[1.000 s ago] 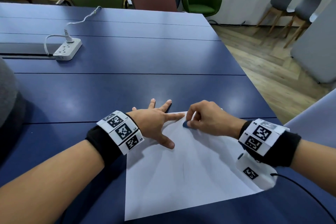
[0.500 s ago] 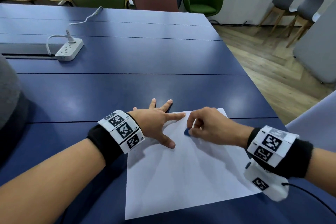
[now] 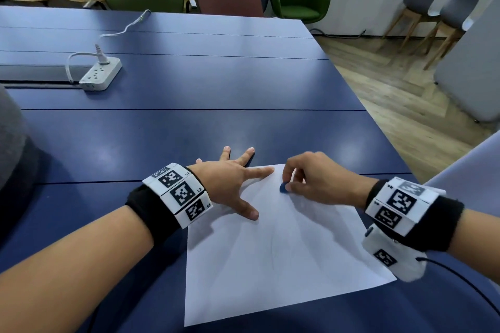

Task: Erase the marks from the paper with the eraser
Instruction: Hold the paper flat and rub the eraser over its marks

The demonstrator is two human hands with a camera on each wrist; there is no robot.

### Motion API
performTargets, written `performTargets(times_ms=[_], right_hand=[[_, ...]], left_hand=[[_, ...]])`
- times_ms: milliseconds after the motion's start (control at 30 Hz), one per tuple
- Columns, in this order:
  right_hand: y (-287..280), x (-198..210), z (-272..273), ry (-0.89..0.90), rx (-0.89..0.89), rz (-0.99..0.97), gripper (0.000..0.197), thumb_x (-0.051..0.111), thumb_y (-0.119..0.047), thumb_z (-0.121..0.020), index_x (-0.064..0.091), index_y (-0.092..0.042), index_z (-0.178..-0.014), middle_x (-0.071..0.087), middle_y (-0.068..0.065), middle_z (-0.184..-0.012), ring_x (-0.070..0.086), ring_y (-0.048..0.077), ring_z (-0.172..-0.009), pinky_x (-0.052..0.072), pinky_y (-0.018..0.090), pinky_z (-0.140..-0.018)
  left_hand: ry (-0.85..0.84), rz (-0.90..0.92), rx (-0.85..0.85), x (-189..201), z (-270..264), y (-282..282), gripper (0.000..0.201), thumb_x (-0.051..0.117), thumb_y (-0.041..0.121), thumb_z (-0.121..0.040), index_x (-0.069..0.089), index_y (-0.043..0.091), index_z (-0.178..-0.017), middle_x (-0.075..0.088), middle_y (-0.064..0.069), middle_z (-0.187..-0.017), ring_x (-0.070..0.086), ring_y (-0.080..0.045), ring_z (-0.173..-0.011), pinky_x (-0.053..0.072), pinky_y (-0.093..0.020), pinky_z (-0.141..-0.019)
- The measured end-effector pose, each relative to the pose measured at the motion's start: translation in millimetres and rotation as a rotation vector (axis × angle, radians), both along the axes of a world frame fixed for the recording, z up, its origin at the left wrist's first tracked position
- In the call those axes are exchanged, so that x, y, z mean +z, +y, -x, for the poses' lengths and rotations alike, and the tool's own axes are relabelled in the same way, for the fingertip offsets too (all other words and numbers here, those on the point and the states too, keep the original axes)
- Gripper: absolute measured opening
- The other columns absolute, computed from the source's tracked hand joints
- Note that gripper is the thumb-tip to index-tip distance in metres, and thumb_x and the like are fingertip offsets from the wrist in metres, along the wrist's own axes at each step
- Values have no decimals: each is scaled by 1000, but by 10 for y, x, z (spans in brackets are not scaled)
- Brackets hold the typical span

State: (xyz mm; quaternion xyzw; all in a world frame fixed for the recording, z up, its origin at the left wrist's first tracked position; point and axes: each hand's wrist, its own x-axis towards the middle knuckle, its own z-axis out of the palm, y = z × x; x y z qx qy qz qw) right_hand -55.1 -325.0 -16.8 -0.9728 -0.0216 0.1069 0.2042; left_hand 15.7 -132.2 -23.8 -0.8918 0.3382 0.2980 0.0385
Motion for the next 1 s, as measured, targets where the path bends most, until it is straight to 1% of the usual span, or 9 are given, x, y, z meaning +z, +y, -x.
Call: performTargets(times_ms=[67,133,233,367,533,600,700,867,1000], right_hand=[[-7,-16,-1,-11,-20,-24,6,68,-30,-83,64,-25,-83,62,-11,-67,52,-3,-57,41,21,-63],[96,-56,108,39,59,-59,7,68,-29,-83,65,-23,-84,65,-8,-70,55,0,-59,40,13,-57],[175,-49,169,105,165,-40,5,67,-29,-84,66,-25,-86,68,-7,-76,56,4,-64,38,13,-57],[102,-11,46,24,64,-41,4,68,-27,-83,65,-24,-83,65,-9,-70,54,-3,-55,37,7,-51],[315,-25,354,131,268,-55,6,66,-28,-84,67,-26,-90,66,-8,-78,59,8,-69,45,16,-62],[283,12,254,83,250,-8,7,66,-26,-83,68,-25,-90,69,-7,-81,60,7,-71,47,20,-65],[209,25,182,29,151,-23,4,66,-24,-83,68,-22,-87,69,-6,-77,56,4,-64,39,15,-59],[359,32,380,156,328,-48,8,66,-27,-83,69,-26,-91,66,-10,-79,57,8,-69,45,16,-63],[272,27,228,66,201,-53,5,68,-25,-82,69,-24,-87,68,-6,-77,56,6,-66,39,14,-58]], left_hand=[[-1,0,1,-2,0,-2,101,68,72,-69,-3,66,-141,-23,18,-158,-18,-32,-147,17,-77,-103],[3,2,4,-10,0,5,102,68,72,-68,-3,66,-141,-23,18,-158,-18,-32,-147,17,-76,-103],[1,9,2,-27,-7,9,102,67,74,-67,-4,68,-140,-23,18,-158,-17,-33,-147,17,-77,-103],[-10,14,-2,-39,-11,12,102,67,74,-67,-5,69,-138,-22,18,-158,-16,-34,-147,17,-77,-102],[-13,10,-5,-47,-22,16,101,67,75,-67,-3,68,-139,-22,18,-158,-16,-34,-147,18,-77,-102],[-17,8,-7,-46,-19,20,101,67,75,-67,-4,68,-139,-22,19,-158,-16,-34,-147,19,-76,-102],[-27,4,-12,-45,-11,9,101,66,76,-66,-5,69,-138,-22,19,-158,-16,-34,-147,20,-76,-102],[-33,-13,-23,-54,-34,10,101,65,78,-65,-5,69,-137,-23,17,-158,-16,-36,-147,24,-75,-101],[-37,-12,-31,-58,-33,8,101,65,78,-66,-5,69,-138,-22,16,-159,-16,-37,-147,27,-73,-102]])
